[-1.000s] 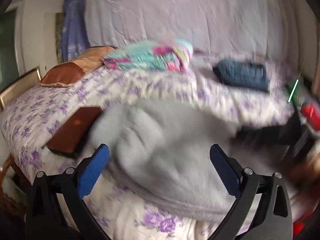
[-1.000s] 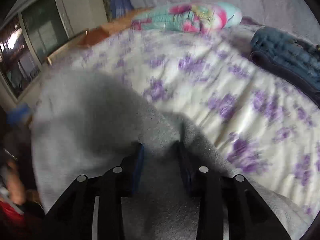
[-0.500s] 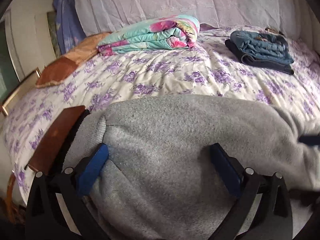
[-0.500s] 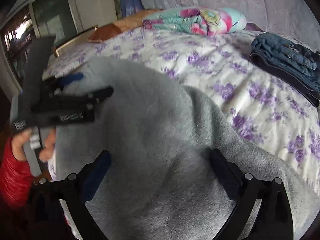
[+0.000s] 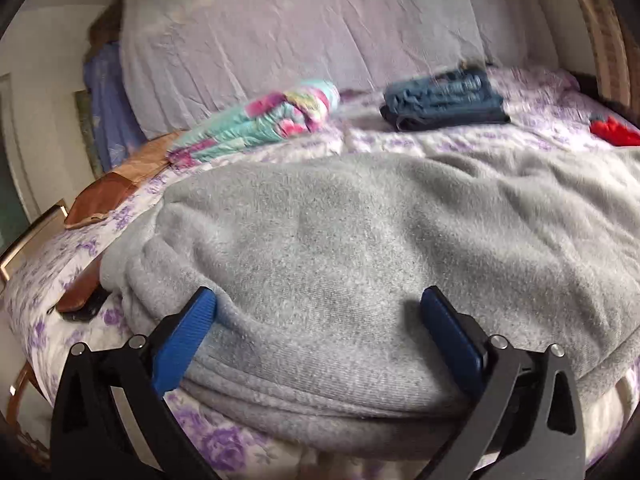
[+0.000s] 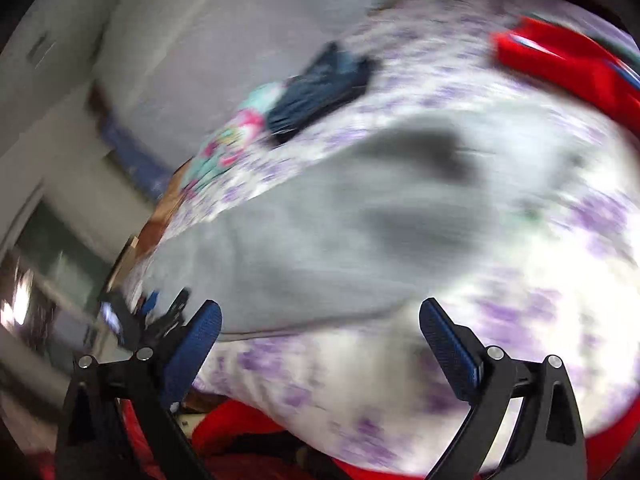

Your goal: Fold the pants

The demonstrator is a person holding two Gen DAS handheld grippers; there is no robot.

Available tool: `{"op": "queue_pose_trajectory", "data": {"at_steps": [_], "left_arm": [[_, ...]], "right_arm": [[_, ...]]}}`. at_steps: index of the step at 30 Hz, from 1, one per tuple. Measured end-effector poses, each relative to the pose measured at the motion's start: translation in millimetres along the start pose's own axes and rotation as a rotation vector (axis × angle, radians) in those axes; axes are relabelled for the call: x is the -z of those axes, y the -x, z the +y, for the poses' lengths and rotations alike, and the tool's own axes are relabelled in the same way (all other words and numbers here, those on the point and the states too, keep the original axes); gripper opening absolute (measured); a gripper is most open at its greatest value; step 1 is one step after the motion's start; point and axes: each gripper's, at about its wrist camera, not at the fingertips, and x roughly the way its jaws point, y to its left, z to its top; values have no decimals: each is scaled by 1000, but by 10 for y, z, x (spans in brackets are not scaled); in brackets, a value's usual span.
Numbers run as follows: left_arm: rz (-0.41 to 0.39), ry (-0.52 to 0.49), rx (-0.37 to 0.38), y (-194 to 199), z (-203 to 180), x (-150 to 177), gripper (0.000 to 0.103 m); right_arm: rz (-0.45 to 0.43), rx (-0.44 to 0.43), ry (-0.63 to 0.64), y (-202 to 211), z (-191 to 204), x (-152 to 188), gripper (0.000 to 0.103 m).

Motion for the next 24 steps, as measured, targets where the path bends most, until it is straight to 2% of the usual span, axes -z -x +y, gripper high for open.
{"op": "queue_pose_trajectory", "data": {"at_steps": [1,2,3,5,10,13,14,15,16,17,18,20,22,24], "left_arm": [[2,15,9,4,16,0,99],[4,23,16,14,27,-1,99],[6,28,19,29,29,2,99],[11,43,26,87,46,18,98],[12,103,101,294,192,67,98],[33,194,201,376,393,35,98],[40,222,222,383,460,20,98],[42,258,235,392,541,17,98],[46,299,244,393,629,16,98],[56,352,256,385,750,25,98],[67,390,266,369,841,34,98],[86,490,291,351,1087,81,98],[92,598,316,337,1329,146,98],[84,682,350,323,1525,189,98]], "right_arm": [[-21,34,-81,67,-189,-21,99],[-48,24,-160,113,-357,-39,99],[-85,-57,-258,137,-532,-70,99],[-132,-108,-366,140,-690,-132,99],[-213,-37,-372,49,-857,-439,99],[-226,-11,-345,11,-840,-506,99],[-237,8,-318,-26,-807,-508,97],[-249,24,-295,-59,-761,-501,77],[-256,21,-283,-75,-766,-479,45],[-250,-6,-294,-116,-830,-464,38],[-259,-48,-325,-137,-883,-429,35],[-292,-50,-310,-35,-866,-412,31],[-330,-5,-213,50,-614,-477,30],[-377,36,-67,155,-187,-549,30]]}}
